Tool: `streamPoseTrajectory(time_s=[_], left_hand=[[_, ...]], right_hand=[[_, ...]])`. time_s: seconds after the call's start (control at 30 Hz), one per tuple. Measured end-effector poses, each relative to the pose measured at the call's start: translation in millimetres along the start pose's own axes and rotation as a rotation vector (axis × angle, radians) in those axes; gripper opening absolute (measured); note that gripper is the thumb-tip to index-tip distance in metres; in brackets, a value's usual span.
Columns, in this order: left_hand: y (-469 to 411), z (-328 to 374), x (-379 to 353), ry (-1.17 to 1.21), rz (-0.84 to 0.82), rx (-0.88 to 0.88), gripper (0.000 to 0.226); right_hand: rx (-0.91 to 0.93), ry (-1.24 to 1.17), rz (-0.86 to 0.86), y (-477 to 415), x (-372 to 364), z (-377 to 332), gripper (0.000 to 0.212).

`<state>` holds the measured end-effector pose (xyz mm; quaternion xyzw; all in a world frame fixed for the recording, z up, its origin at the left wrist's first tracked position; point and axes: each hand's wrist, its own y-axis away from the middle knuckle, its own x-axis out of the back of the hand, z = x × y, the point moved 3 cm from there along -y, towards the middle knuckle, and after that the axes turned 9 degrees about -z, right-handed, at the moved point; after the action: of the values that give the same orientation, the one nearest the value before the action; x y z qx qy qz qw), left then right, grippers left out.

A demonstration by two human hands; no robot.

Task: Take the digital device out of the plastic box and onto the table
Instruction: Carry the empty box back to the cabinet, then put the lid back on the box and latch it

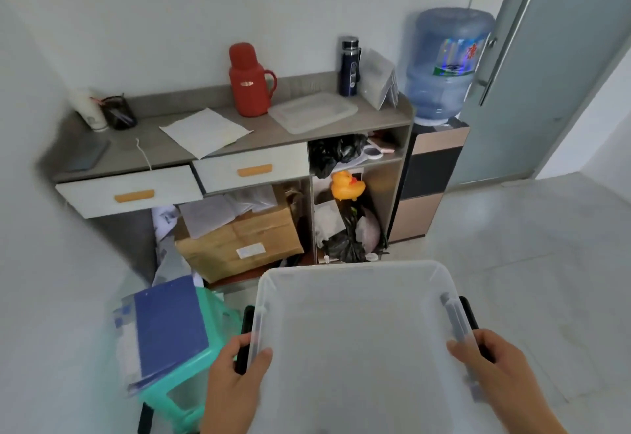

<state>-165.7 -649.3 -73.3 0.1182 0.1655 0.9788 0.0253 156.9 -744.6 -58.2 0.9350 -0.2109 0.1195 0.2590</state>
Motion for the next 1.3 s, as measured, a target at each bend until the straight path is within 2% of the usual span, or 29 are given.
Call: streamPoseTrajectory(time_s=[0.17,0.3,0.37,0.57,0.7,0.83,1.0,1.07,1.17,1.3], left_hand=[[-105,65,-17,-0.108,-0.087,-0.033,0.013],[-174,101,-37,-0.119,-0.126,-0.028,0.014],[-210,115,-48,-0.103,-0.109,-0.009,0.013],[-313,170,-66,-0.072,0.042,0.029,0.014],[-369,206,-66,-0.077,0.108,0.014,0.020],[-402,223,-59,-0.019,0.154,0.026,0.012],[-448,235,-47,0.037,0.203,0.068,0.009],[-470,239,-41,0.006,0.166,0.065,0.009],[-500,254,-30,-0.050,0.114,0.020,0.025],[-530,262,-22,-0.072,0.072,0.062,0.013]], right_hand=[[-0.015,-0.043,0.060,-79,-4,-53,0.015],[0.006,-0.060,0.034,-150,-4,-87,0.012],[0.029,-0.075,-0.011,-194,-5,-109,0.008],[0.109,-0.096,-0.118,-338,-1,-204,0.022],[0.208,0.025,-0.177,-448,-4,-277,0.028],[0.285,0.201,-0.218,-547,-23,-344,0.038],[0.417,0.480,-0.141,-655,-75,-416,0.051],[0.386,0.621,-0.138,-693,-98,-430,0.063],[0.271,0.708,-0.191,-736,-132,-434,0.073],[0.138,0.802,-0.190,-769,-147,-432,0.075]])
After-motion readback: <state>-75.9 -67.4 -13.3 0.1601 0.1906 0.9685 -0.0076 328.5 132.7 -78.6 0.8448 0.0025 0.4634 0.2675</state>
